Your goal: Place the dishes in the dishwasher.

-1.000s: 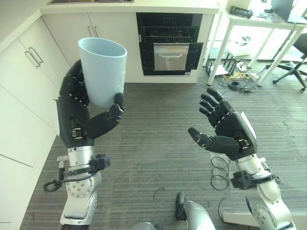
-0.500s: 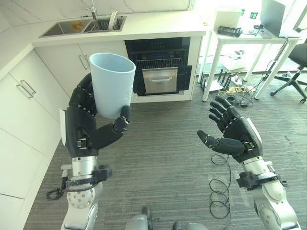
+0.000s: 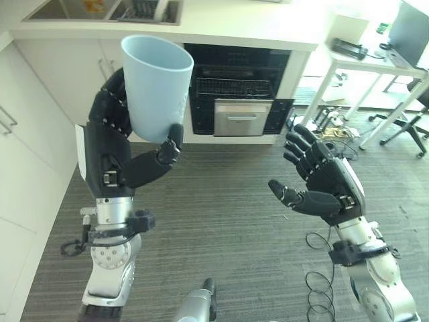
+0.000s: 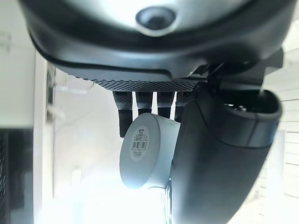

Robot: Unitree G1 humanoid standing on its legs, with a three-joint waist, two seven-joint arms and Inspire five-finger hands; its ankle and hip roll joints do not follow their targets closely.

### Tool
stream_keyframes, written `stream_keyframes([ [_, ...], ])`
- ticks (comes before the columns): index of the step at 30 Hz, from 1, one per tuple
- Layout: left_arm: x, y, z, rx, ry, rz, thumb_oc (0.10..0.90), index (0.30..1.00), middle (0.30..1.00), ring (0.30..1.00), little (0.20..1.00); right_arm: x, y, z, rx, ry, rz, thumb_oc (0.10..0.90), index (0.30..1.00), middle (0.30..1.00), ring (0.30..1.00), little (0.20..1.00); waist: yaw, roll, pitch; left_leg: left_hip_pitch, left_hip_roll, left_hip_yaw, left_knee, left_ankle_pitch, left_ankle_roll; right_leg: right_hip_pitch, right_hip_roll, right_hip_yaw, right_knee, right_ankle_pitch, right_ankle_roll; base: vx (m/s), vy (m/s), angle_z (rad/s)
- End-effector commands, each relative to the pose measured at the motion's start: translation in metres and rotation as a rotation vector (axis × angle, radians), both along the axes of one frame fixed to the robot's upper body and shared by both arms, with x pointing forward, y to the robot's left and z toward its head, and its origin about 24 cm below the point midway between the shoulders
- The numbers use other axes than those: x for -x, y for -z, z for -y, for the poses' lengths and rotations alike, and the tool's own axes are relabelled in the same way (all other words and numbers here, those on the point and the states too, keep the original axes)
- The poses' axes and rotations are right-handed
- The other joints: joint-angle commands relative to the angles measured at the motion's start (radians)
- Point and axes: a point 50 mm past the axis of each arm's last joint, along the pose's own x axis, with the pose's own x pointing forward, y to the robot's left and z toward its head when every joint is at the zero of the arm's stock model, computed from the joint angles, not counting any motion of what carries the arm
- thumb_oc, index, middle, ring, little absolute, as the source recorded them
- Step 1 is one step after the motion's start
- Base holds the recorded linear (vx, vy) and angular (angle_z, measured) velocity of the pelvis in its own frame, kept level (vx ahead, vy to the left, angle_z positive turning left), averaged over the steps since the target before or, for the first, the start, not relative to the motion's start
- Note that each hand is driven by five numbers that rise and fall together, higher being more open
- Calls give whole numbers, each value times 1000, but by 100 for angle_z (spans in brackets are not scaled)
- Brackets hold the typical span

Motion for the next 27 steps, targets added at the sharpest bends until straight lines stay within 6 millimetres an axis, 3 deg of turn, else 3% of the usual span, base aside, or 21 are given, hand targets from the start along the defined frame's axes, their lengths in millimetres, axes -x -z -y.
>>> stream_keyframes([
  [1,18,-31,10,-61,67,184,400,300,300,300,300,1,-27,-2,-59,34,194,800,900,900,900,900,-16,46,-82,13,20,-107,-6,-95,-65,-99,58,-36,201,267,27,234,225,35],
  [2,18,-31,10,-63,65,184,400,300,300,300,300,1,-27,-2,-59,31,194,800,900,900,900,900,-16,47,-81,16,20,-104,-6,-96,-63,-115,58,-29,233,262,26,232,242,21],
  [3,18,-30,11,-68,52,184,400,300,300,300,300,-1,-26,-7,-58,15,189,800,900,900,900,900,-29,63,-69,43,27,-96,-6,-106,-62,-191,66,-16,316,254,5,136,126,7],
  [4,18,-30,12,-71,41,183,400,300,300,300,300,-2,-25,-10,-54,3,182,800,900,900,900,900,-34,67,-62,54,29,-84,-6,-110,-62,-237,74,-13,323,221,-13,263,91,-13],
  [5,18,-30,10,-62,30,179,400,300,300,300,300,-3,-22,-12,-44,-16,173,800,900,900,900,900,-40,62,-58,61,28,-68,-6,-108,-70,-263,99,-37,210,165,-27,281,-11,-20],
  [6,17,-30,9,-59,29,178,400,300,300,300,300,-3,-22,-12,-42,-21,170,800,900,900,900,900,-43,62,-57,64,31,-67,-6,-109,-73,-253,110,-50,150,158,-29,292,-116,-38],
  [7,17,-31,8,-58,28,181,400,300,300,300,300,-3,-22,-10,-42,-25,173,800,900,900,900,900,-50,56,-51,71,36,-55,-6,-115,-76,-252,107,-66,32,161,-28,316,-275,-49],
  [8,17,-32,5,-61,22,185,400,300,300,300,300,-2,-21,-5,-46,-27,178,800,900,900,900,900,-64,37,-32,102,40,-28,-6,-141,-81,-300,69,-73,-75,148,-20,323,-368,-16],
  [9,17,-31,4,-62,13,186,400,300,300,300,300,-1,-21,-2,-49,-35,180,800,900,900,900,900,-80,17,-21,128,27,-15,-6,-164,-83,-383,29,-40,-75,168,6,353,-379,-12],
  [11,20,-30,3,-56,-9,181,400,300,300,300,300,1,-22,-1,-54,-58,178,800,900,900,900,900,-95,15,-19,164,31,-4,-6,-189,-85,-485,-4,12,-75,186,27,382,-334,-9],
  [13,24,-27,5,-60,-27,189,400,300,300,300,300,5,-22,-3,-42,-82,175,800,900,900,900,900,-111,11,-26,218,28,-9,-6,-236,-76,-537,-6,45,-75,187,36,655,-545,6],
  [16,24,-25,5,-20,-18,171,400,300,300,300,300,1,-24,1,-31,-65,156,800,900,900,900,900,-116,6,-64,292,40,-17,-6,-276,-91,-503,-3,8,-75,202,35,501,-456,34],
  [19,25,-25,7,-10,3,175,400,300,300,300,300,1,-26,3,-10,-60,154,800,900,900,900,900,-126,11,-83,323,65,-3,-6,-271,-108,-482,6,-10,-75,199,24,323,-366,27],
  [21,26,-22,6,12,25,153,400,300,300,300,300,3,-24,7,2,-61,140,800,900,900,900,900,-136,23,-108,349,92,10,-6,-193,-136,-460,39,-14,-75,167,-5,352,-427,6],
  [23,28,-18,4,28,16,138,400,300,300,300,300,5,-23,10,8,-74,132,800,900,900,900,900,-133,32,-121,366,113,12,-6,-41,-174,-430,73,-7,-75,127,-40,225,-271,-22],
  [24,30,-17,3,30,10,142,400,300,300,300,300,6,-22,10,11,-82,132,800,900,900,900,900,-124,23,-121,365,110,27,-6,30,-185,-405,75,-2,-75,104,-55,214,-289,-39],
  [25,32,-15,3,34,2,145,400,300,300,300,300,6,-20,10,25,-89,130,800,900,900,900,900,-117,13,-108,325,116,63,69,64,-195,-372,75,5,-75,78,-77,175,-274,-37],
  [27,31,-13,4,37,11,145,400,300,300,300,300,5,-20,10,31,-71,128,800,900,900,900,900,-105,2,-87,241,125,90,132,51,-187,-337,69,-6,-75,64,-88,124,-188,-16],
])
